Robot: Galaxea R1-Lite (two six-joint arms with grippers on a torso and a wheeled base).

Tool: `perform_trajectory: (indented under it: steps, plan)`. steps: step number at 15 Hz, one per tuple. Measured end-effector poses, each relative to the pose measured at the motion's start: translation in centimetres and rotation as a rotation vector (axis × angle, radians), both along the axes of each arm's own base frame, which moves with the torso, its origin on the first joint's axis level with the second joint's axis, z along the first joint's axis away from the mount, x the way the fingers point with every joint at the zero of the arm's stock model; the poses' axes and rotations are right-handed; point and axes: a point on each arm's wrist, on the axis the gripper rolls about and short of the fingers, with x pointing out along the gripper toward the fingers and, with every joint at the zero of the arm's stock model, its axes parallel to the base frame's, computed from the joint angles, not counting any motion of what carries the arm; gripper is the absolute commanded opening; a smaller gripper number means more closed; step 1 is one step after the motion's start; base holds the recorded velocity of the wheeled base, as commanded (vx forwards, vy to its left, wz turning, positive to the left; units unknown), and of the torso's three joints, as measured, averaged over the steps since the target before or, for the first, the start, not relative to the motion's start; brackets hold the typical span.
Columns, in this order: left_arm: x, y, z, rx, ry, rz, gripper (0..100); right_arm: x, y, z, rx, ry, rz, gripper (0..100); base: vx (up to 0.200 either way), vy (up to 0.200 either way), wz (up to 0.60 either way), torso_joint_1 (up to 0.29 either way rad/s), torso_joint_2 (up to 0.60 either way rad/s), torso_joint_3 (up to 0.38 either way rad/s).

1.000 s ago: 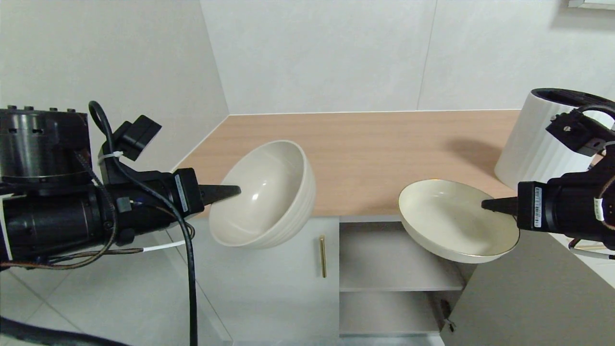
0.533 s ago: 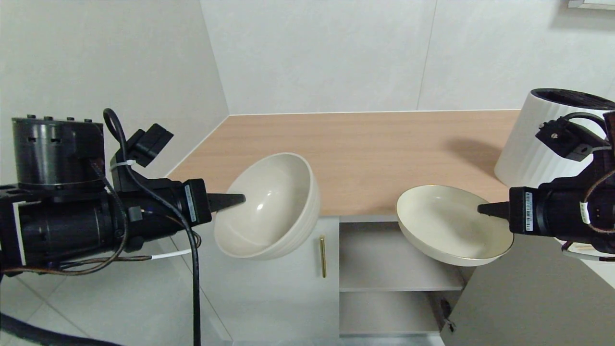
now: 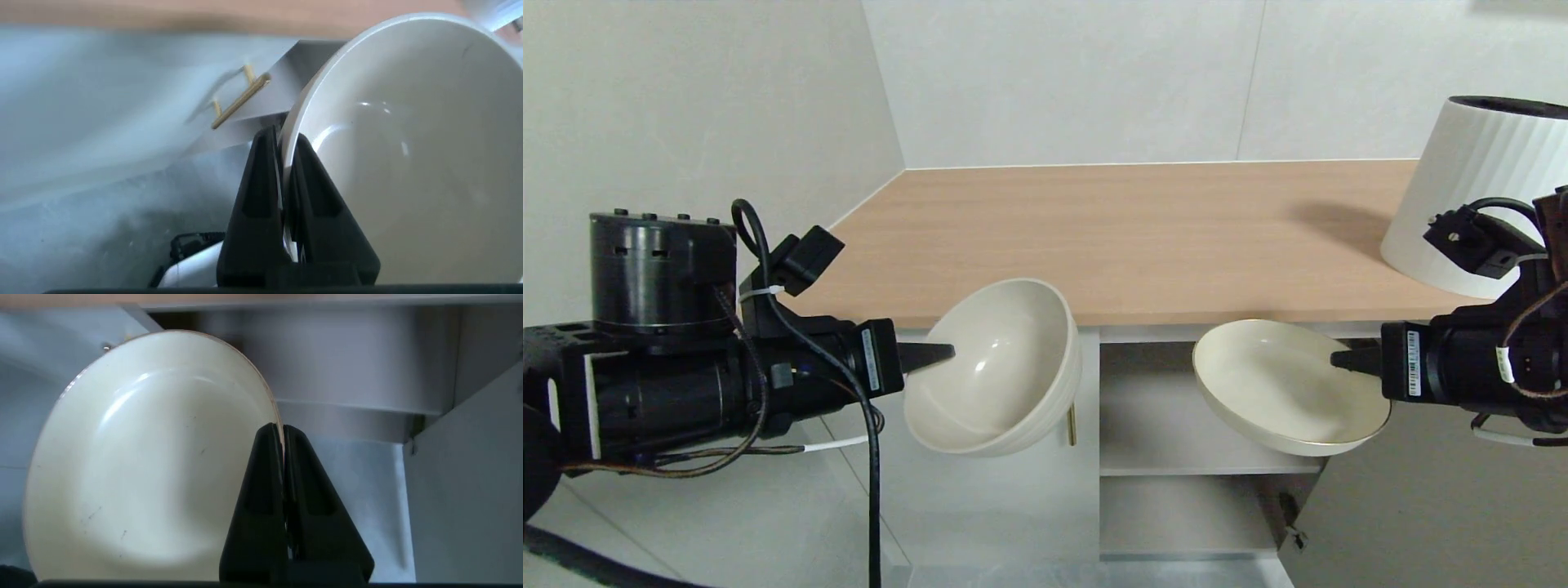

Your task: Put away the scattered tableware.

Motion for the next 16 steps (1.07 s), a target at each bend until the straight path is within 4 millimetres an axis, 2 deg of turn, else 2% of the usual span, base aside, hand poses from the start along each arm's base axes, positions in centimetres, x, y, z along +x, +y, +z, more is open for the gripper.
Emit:
perform_trajectory:
  steps: [9,16]
  plan:
    - [0.05,-0.04,-0.11,0.002,0.005,-0.001,0,0.18,0.1,-0.33,-0.005,0.01,0.001,0,0.0,0.0,0.0,-0.14,0.44,0.294]
    - [0.09,-0.07,-0.14,0.002,0.006,-0.003,0,0.54,0.28,-0.62,-0.011,0.019,0.001,0,0.0,0.0,0.0,-0.009,0.04,0.031]
